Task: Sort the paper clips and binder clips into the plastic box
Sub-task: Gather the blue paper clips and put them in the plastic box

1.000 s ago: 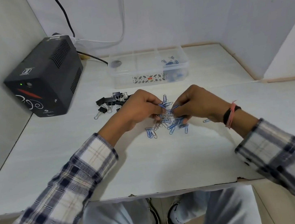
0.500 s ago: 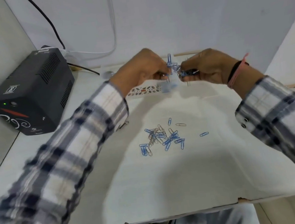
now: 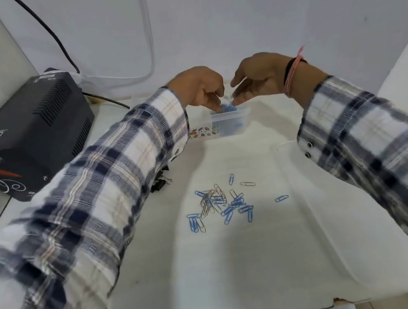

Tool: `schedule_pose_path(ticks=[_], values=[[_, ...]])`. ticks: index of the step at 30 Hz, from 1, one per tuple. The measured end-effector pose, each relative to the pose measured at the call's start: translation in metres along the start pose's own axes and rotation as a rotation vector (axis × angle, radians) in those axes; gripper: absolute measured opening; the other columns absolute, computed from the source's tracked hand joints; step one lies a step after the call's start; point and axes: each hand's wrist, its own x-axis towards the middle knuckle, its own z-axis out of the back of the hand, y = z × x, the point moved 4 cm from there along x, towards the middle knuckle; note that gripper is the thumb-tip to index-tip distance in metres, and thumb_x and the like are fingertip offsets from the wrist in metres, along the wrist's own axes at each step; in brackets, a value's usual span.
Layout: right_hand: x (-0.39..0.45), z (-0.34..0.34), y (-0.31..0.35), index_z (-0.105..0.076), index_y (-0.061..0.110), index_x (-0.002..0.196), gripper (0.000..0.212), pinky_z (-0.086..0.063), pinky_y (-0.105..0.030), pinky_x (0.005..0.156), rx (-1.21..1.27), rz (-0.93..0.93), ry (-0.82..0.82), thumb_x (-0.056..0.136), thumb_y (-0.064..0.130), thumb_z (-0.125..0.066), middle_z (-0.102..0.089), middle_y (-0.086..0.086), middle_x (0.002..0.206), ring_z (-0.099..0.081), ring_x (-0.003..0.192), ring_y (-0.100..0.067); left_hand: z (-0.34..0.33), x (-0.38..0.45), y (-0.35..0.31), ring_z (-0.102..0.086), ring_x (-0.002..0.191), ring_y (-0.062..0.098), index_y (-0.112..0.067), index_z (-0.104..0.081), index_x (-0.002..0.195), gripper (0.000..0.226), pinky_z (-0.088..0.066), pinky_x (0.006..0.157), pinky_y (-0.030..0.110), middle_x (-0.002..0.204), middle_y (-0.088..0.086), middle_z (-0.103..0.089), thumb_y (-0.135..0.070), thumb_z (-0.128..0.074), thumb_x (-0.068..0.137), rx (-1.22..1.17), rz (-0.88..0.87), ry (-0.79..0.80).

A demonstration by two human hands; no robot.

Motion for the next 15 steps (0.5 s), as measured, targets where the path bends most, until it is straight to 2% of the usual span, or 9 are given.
schedule_pose_path(ticks=[2, 5, 8, 11, 13, 15], values=[[-0.007, 0.003, 0.0, -0.054, -0.01, 0.126, 0.029, -0.061, -0.047, 0.081, -0.01, 0.003, 0.027, 0.098, -0.009, -0.046, -0.057, -0.031, 0.116, -0.064, 0.108, -0.044, 0.003, -0.004, 0.001, -0.064, 0.113, 0.041, 0.013, -0.051, 0.13, 0.031, -0.057, 0.097, 0.047, 0.119, 0.027, -0.057, 0.008, -0.05, 0.1, -0.01, -0.001, -0.006], [-0.024, 0.013, -0.002, -0.059, -0.012, 0.122, 0.028, -0.062, -0.042, 0.086, -0.018, 0.063, 0.01, 0.098, -0.01, -0.045, -0.062, -0.032, 0.123, -0.069, 0.11, -0.042, 0.01, -0.018, 0.0, -0.071, 0.092, 0.038, 0.012, -0.056, 0.129, 0.032, -0.06, 0.093, 0.043, 0.12, 0.024, -0.061, 0.008, -0.054, 0.098, -0.011, -0.059, -0.051], [-0.049, 0.023, -0.013, -0.063, -0.012, 0.116, 0.023, -0.064, -0.039, 0.08, -0.095, 0.116, 0.04, 0.095, -0.007, -0.057, -0.065, -0.031, 0.119, -0.073, 0.096, -0.038, 0.018, -0.043, 0.002, -0.075, 0.08, 0.036, 0.014, -0.063, 0.118, 0.026, -0.063, 0.084, 0.043, 0.117, 0.029, -0.067, 0.01, -0.061, 0.092, 0.019, -0.174, -0.106], [-0.08, 0.018, -0.038, -0.068, -0.007, 0.11, 0.019, -0.064, -0.035, 0.072, -0.447, 0.108, 0.167, 0.093, -0.001, -0.064, -0.072, -0.023, 0.1, -0.071, 0.083, -0.03, 0.014, -0.082, 0.017, -0.071, 0.068, 0.03, 0.012, -0.067, 0.111, 0.019, -0.065, 0.069, 0.035, 0.101, 0.024, -0.072, 0.007, -0.06, 0.094, 0.155, -0.279, -0.066], [-0.096, 0.006, -0.065, -0.071, -0.005, 0.108, 0.019, -0.063, -0.034, 0.07, -0.694, 0.066, 0.267, 0.09, -0.005, -0.065, -0.072, -0.02, 0.09, -0.069, 0.076, -0.027, 0.003, -0.105, 0.038, -0.071, 0.073, 0.027, 0.005, -0.071, 0.106, 0.02, -0.061, 0.061, 0.03, 0.1, 0.02, -0.074, 0.008, -0.055, 0.093, 0.32, -0.317, 0.032], [-0.11, -0.01, -0.093, -0.07, -0.001, 0.11, 0.023, -0.063, -0.033, 0.07, -0.875, -0.002, 0.325, 0.088, -0.006, -0.063, -0.071, -0.02, 0.087, -0.072, 0.076, -0.029, -0.01, -0.123, 0.066, -0.071, 0.083, 0.024, -0.002, -0.073, 0.107, 0.025, -0.059, 0.065, 0.029, 0.108, 0.015, -0.074, 0.008, -0.053, 0.093, 0.513, -0.296, 0.127]])
